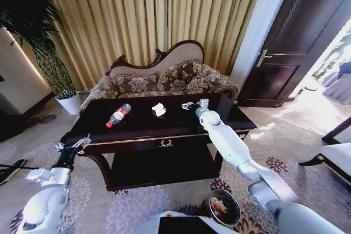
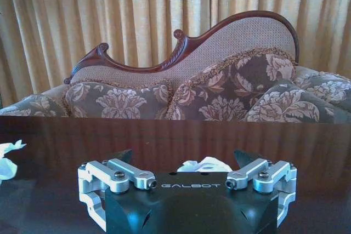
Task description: Move to the front of the table and place the trash on the table into the trash bin.
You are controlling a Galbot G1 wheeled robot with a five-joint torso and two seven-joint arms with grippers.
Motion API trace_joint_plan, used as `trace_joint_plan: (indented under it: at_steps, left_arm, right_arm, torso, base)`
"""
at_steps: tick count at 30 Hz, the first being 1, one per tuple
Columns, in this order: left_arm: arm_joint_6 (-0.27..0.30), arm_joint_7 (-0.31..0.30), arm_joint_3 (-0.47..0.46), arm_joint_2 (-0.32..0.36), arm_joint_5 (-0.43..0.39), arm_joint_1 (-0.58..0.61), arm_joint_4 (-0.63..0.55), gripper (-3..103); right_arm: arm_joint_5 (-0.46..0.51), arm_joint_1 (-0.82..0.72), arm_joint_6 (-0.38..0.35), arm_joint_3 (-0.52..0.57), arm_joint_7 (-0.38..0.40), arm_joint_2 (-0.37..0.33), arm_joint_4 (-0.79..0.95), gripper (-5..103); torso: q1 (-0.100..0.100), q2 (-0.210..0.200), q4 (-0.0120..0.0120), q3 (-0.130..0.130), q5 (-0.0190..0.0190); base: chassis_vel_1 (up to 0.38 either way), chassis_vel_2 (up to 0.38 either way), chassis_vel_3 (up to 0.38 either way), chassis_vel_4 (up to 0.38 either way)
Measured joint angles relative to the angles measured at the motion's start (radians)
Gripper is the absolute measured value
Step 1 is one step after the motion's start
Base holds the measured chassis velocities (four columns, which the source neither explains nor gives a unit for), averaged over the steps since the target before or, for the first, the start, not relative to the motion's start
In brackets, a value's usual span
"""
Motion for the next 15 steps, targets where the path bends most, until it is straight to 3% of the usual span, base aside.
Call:
trace_joint_plan:
  at_steps: [15]
  left_arm:
    - [-0.001, 0.001, 0.000, 0.002, -0.003, 0.000, -0.011, 100]
  right_arm:
    - [-0.004, 0.001, 0.002, 0.003, -0.001, -0.004, -0.025, 100]
  torso:
    - [0.000, 0.000, 0.0000, 0.000, 0.0001]
  base:
    - [0.000, 0.000, 0.000, 0.000]
